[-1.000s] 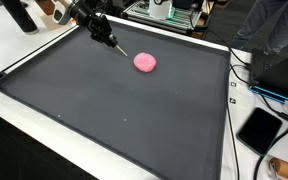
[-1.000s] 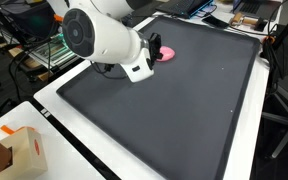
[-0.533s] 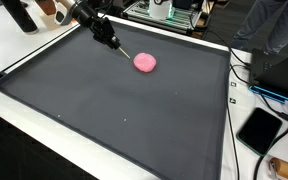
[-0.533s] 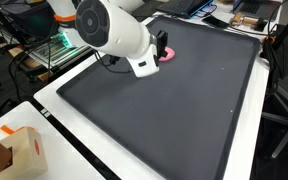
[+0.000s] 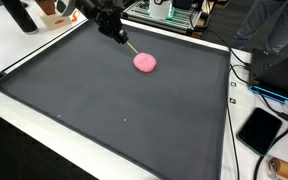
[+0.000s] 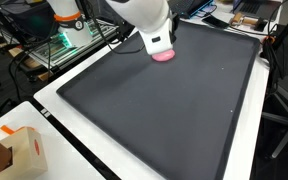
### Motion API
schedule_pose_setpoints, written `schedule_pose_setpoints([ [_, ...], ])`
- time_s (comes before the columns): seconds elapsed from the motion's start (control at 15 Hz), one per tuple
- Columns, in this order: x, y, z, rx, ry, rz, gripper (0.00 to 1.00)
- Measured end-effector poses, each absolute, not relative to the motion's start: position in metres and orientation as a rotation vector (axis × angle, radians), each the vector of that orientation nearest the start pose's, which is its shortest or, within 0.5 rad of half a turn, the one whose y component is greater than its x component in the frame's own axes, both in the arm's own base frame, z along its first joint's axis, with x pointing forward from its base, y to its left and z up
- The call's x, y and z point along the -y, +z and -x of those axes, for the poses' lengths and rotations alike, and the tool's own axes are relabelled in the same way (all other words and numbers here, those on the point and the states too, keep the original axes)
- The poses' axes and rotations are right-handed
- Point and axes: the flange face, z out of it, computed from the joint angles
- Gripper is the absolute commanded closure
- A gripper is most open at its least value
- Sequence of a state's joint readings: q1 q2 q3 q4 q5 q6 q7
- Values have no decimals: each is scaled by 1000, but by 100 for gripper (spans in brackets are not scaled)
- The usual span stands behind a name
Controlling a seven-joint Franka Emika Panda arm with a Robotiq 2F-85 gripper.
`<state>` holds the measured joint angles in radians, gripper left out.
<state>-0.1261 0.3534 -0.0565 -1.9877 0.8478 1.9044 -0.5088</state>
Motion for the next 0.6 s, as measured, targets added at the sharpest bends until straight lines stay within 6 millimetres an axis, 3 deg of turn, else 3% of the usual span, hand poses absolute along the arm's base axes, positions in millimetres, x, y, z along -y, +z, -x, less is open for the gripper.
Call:
schedule_pose_setpoints([
  [0.6,-27,346,-570,-184,291,2523,97],
])
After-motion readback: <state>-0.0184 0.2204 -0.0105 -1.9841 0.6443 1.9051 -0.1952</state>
